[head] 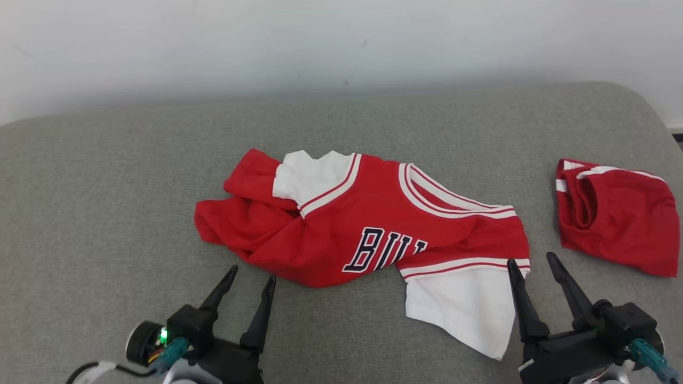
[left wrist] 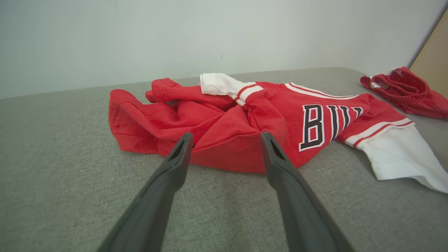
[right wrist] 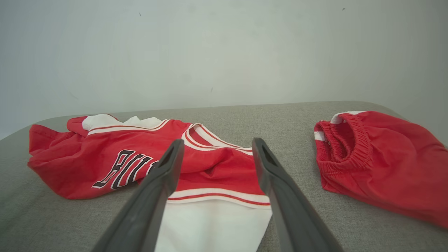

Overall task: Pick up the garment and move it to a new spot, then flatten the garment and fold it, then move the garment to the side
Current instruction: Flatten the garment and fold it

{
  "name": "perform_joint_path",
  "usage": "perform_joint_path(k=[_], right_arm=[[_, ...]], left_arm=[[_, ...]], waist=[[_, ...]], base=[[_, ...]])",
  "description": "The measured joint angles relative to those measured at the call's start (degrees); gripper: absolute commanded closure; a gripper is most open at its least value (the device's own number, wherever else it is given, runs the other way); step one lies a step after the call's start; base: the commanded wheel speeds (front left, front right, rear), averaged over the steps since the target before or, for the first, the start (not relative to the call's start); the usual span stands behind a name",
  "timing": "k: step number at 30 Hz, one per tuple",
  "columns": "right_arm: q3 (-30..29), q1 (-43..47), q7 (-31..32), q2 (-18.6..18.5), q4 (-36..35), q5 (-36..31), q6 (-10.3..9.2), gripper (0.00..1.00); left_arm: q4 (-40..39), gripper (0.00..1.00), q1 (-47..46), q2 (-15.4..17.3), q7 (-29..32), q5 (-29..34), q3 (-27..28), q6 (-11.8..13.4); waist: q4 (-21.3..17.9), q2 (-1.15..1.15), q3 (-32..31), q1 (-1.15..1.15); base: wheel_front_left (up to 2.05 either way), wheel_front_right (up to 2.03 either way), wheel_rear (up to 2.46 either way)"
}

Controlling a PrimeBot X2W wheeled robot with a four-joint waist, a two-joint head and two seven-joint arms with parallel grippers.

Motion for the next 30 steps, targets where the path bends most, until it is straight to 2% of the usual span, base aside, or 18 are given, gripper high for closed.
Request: perform_joint_path(k=[12,19,20,21,22,24,30], right_arm=[[0.08,-0.85,-0.1,1.72,0.23,-0.89,0.0,0.0],[0.56,-2.26,-0.1,2.64,0.2,-0.92,0.0,0.0],[0.58,-2.3,-0.1,2.72,0.23,-0.92,0.0,0.0],[0.63,-2.36,-0.1,2.82,0.23,-0.96,0.0,0.0],[0.6,-2.45,-0.1,2.96,0.21,-0.96,0.0,0.0],[0.08,-2.53,-0.1,3.12,0.16,-0.97,0.0,0.0],[-1.57,-1.72,-0.1,3.7,0.54,-0.94,0.0,0.0]], left_arm=[[11.58,0.0,-10.88,6.73,0.0,7.68,-6.99,-1.52],[16.89,0.0,-15.86,8.79,0.0,9.11,-9.26,-1.25],[17.23,0.07,-16.39,8.82,0.0,9.06,-9.37,-1.25],[17.28,0.62,-16.78,8.81,0.0,8.84,-9.49,-1.26],[17.06,1.0,-17.18,8.78,0.0,8.42,-9.53,-1.27],[14.91,1.0,-17.45,8.75,0.0,7.71,-9.62,-1.27],[2.0,1.0,-18.2,10.25,-0.01,7.43,-10.58,-0.45]], waist=[[-3.59,0.0,2.82,0.01],[-5.14,0.0,4.7,0.01],[-5.35,0.0,4.93,0.01],[-5.54,0.0,5.11,0.01],[-5.7,0.0,5.26,0.01],[-5.72,0.0,5.4,0.01],[-3.92,0.0,5.04,0.0]], base=[[0.0,0.0,0.0],[0.0,0.0,0.0],[0.0,0.0,0.0],[0.0,0.0,0.0],[0.0,0.0,0.0],[0.0,0.0,0.0],[0.0,0.0,0.0]])
